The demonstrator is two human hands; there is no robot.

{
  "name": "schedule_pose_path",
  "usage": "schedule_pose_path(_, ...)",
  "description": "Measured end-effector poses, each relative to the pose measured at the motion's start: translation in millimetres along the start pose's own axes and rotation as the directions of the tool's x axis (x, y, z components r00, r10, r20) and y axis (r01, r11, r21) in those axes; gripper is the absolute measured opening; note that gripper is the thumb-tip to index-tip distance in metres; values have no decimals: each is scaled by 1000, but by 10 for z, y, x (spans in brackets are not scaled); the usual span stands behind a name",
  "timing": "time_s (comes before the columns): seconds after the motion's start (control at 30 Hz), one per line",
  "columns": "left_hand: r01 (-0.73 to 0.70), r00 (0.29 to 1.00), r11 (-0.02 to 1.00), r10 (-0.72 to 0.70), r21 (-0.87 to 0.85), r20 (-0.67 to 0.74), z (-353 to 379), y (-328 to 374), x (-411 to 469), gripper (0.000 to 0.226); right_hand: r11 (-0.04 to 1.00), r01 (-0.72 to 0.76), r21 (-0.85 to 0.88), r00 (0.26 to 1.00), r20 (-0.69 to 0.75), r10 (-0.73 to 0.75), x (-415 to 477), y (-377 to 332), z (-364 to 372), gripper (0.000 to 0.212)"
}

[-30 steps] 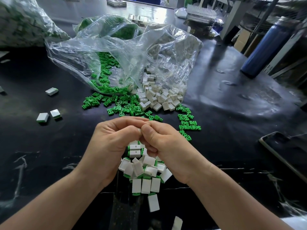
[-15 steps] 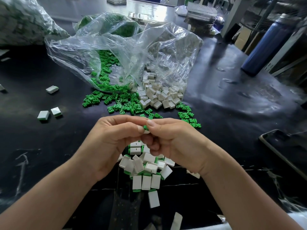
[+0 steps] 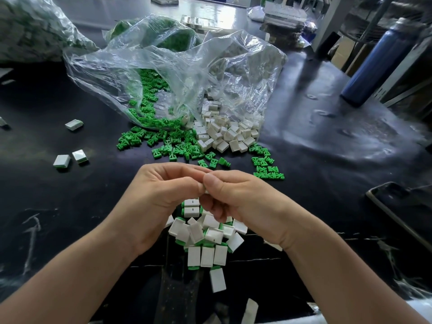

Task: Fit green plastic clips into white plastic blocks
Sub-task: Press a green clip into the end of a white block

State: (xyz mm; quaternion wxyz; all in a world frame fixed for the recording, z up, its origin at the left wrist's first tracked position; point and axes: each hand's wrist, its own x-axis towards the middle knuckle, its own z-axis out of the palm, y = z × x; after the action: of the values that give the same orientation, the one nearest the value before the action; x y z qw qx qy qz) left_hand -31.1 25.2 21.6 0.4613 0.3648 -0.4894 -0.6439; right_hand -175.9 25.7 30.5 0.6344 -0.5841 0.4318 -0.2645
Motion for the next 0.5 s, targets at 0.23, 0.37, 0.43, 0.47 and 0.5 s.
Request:
schedule_pose_path(0.23, -22, 996, 999, 18, -46, -91, 29, -27, 15, 18, 994, 44, -96, 987, -152, -58, 69, 64, 96, 29)
schedule_pose_path(0.37, -31, 995, 998, 26, -46, -98, 19, -38, 15, 20, 996, 57, -73, 991, -115, -65, 61, 44, 111, 28)
schedule_pose_path(0.43, -34, 995, 998, 29, -49, -99, 22, -44, 12, 20, 995, 63, -79, 992, -103, -71, 53, 40, 116, 29)
schedule_pose_path(0.47, -35, 995, 998, 29, -51, -99, 22, -45, 11, 20, 994, 67, -90, 992, -98, -76, 50, 42, 114, 30)
schedule_pose_path(0.5, -34, 995, 998, 29, -52, -97, 23, -44, 9, 20, 992, 74, -102, 992, -93, -83, 48, 47, 112, 31)
